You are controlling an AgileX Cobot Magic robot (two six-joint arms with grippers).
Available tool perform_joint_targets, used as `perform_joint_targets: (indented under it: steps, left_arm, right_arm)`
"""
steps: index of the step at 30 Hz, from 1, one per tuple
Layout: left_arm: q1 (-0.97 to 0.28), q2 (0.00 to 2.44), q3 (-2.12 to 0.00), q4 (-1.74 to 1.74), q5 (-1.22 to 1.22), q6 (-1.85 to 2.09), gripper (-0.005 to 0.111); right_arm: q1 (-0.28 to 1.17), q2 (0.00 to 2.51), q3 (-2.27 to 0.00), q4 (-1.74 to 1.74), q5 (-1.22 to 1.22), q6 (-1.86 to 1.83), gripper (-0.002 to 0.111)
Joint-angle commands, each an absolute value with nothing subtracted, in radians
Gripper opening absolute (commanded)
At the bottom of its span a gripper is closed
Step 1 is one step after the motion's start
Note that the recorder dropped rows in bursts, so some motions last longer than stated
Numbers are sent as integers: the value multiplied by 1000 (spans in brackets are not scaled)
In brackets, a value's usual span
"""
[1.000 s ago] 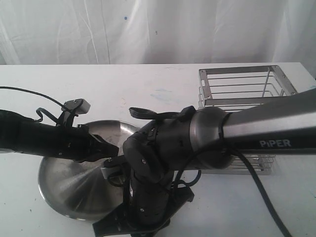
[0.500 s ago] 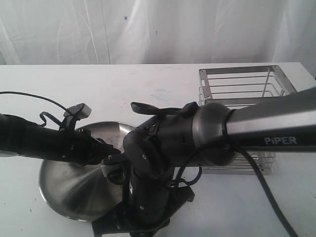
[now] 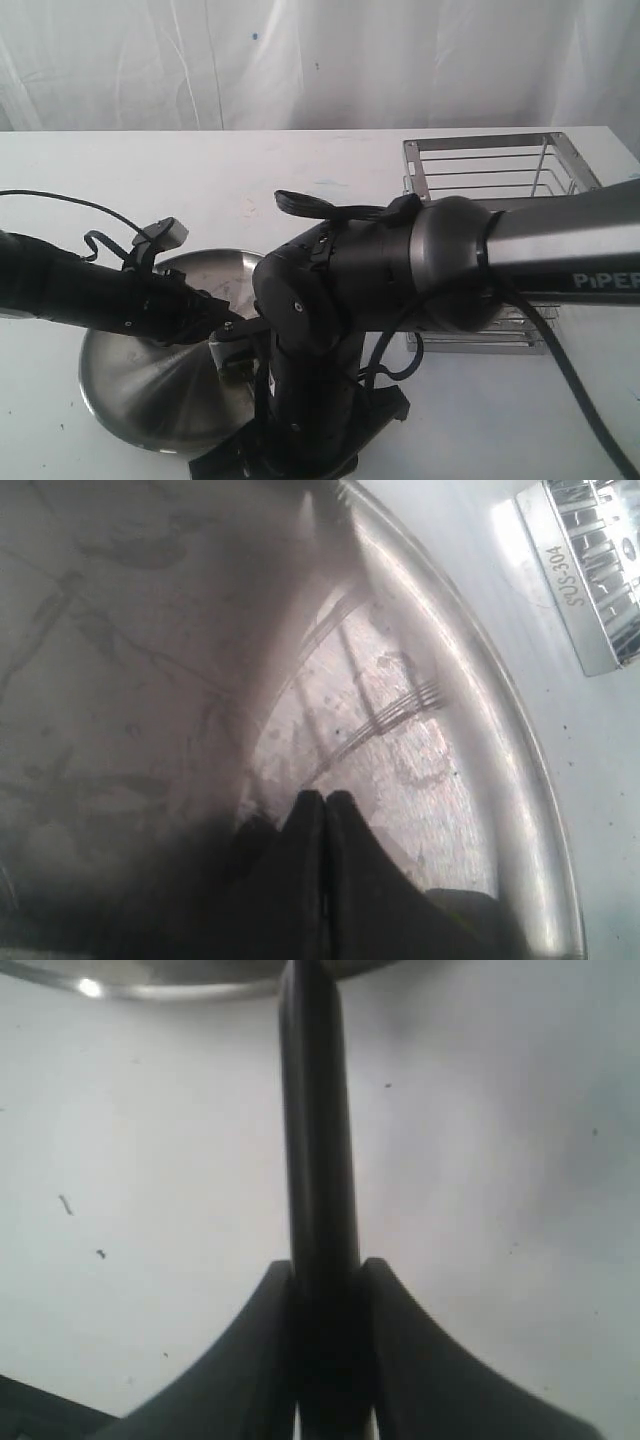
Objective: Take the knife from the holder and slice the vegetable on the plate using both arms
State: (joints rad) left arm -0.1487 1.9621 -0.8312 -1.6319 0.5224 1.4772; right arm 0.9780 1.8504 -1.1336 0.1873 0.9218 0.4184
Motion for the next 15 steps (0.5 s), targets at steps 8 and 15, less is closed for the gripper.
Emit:
perform_joint_targets:
  steps: [8, 15]
  left_arm:
    - [-151, 1892, -832, -1558, 512, 1465, 0]
    - [-151, 1892, -832, -1554, 573, 1465, 0]
  right_arm:
    - [976, 1842, -1127, 187, 936, 412, 0]
    - [976, 1842, -1127, 187, 925, 412, 0]
